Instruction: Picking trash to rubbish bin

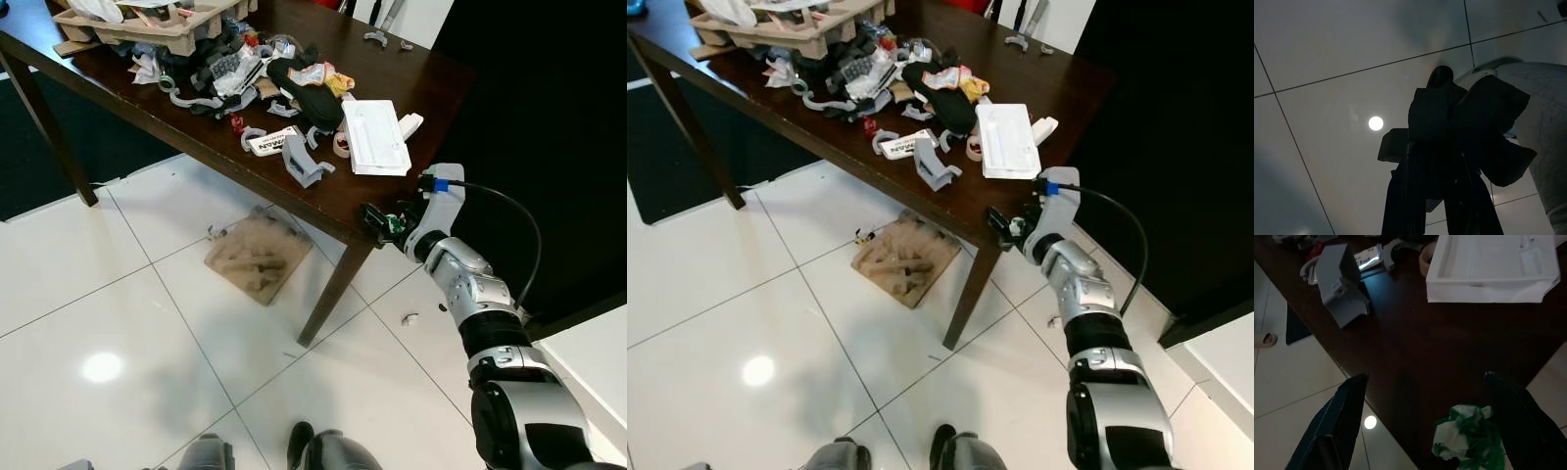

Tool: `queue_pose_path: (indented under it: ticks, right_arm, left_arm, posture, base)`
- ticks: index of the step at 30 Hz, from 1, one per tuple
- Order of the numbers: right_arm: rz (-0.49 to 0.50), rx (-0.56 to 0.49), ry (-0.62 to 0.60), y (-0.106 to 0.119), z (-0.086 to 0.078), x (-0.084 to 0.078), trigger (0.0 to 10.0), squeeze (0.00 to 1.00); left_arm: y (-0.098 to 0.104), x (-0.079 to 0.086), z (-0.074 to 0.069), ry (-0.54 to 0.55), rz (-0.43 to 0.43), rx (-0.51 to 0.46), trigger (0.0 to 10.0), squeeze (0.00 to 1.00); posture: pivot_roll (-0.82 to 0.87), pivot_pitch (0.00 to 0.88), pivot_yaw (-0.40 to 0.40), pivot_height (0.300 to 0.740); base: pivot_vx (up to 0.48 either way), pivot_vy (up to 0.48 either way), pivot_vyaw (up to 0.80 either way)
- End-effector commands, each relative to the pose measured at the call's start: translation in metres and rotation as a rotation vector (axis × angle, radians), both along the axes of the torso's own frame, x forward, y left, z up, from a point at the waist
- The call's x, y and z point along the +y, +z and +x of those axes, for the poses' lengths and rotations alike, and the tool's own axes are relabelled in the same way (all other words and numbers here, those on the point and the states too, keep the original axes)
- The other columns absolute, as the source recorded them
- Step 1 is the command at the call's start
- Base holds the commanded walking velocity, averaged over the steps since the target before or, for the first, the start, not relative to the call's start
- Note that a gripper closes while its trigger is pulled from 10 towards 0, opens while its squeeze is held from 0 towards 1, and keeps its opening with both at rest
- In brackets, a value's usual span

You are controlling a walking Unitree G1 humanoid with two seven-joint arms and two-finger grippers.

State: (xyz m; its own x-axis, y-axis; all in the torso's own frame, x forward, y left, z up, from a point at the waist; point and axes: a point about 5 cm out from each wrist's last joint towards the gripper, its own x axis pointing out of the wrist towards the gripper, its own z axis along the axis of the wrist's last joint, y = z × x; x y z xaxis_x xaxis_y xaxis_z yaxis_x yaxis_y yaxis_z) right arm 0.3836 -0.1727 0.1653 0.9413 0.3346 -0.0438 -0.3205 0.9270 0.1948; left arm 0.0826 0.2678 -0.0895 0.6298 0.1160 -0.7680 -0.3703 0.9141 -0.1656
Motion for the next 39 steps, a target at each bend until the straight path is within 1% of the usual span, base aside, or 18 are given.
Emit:
queue_pose_path:
  ticks: [1,7,9,14,19,29,30,31,32,33,34,39]
  right_arm:
    - [-0.002,0.037,-0.01,-0.008,-0.002,-0.001,10.0,0.0]
    - [0.024,0.017,-0.026,-0.006,-0.001,0.0,10.0,0.0]
    - [0.009,0.027,-0.033,-0.008,-0.001,-0.001,10.0,0.0]
    - [-0.017,0.053,-0.029,-0.012,-0.002,0.0,10.0,0.0]
    - [-0.018,0.057,-0.021,-0.015,-0.002,0.004,10.0,0.0]
    - [-0.039,0.049,-0.025,-0.015,-0.002,0.005,10.0,0.0]
    - [-0.04,0.049,-0.024,-0.015,-0.002,0.005,8.6,0.0]
    - [-0.04,0.049,-0.024,-0.015,-0.002,0.005,8.6,0.0]
    - [-0.057,0.046,-0.02,-0.015,-0.002,0.006,6.9,0.0]
    - [-0.057,0.046,-0.02,-0.015,-0.002,0.006,6.9,0.0]
    - [-0.063,0.04,-0.011,-0.015,-0.003,0.007,0.0,0.0]
    - [-0.064,0.02,0.008,-0.014,-0.004,0.01,0.0,0.0]
  left_arm:
    - [-0.005,-0.007,-0.014,0.003,-0.021,0.04,10.0,0.0]
    - [-0.005,-0.008,-0.011,-0.005,-0.026,0.024,10.0,0.0]
    - [-0.004,-0.009,-0.007,-0.011,-0.027,0.009,10.0,0.0]
    - [-0.003,-0.008,-0.004,-0.014,-0.024,-0.001,10.0,0.0]
    - [-0.001,-0.007,0.001,-0.024,-0.019,-0.027,10.0,0.0]
    - [0.0,-0.007,0.004,-0.031,-0.017,-0.044,10.0,0.0]
    - [0.0,-0.007,0.004,-0.031,-0.017,-0.046,10.0,0.0]
    - [0.0,-0.007,0.004,-0.031,-0.017,-0.046,10.0,0.0]
    - [0.001,-0.007,0.004,-0.033,-0.016,-0.048,10.0,0.0]
    - [0.001,-0.007,0.004,-0.033,-0.016,-0.048,10.0,0.0]
    - [0.0,-0.006,0.004,-0.032,-0.016,-0.045,10.0,0.0]
    - [0.0,-0.006,0.003,-0.034,-0.017,-0.044,10.0,0.0]
  posture:
    - [0.2,0.196,-0.115,0.74]
    - [0.2,0.196,-0.115,0.74]
    - [0.2,0.196,-0.115,0.74]
    - [0.2,0.196,-0.114,0.74]
    - [0.21,0.196,-0.113,0.74]
    - [0.21,0.196,-0.11,0.74]
    - [0.21,0.196,-0.11,0.74]
    - [0.21,0.196,-0.11,0.74]
    - [0.21,0.198,-0.111,0.74]
    - [0.21,0.198,-0.111,0.74]
    - [0.21,0.198,-0.111,0.74]
    - [0.21,0.199,-0.11,0.74]
  base:
    - [0.0,0.0,0.0]
    - [0.0,0.0,0.0]
    - [0.0,0.0,0.0]
    - [0.0,0.0,0.0]
    - [0.0,0.0,0.0]
    - [0.0,0.0,0.0]
    - [0.0,0.0,0.0]
    - [0.0,0.0,0.0]
    - [0.0,0.0,0.0]
    - [0.0,0.0,0.0]
    - [0.0,0.0,0.0]
    - [0.0,0.0,0.0]
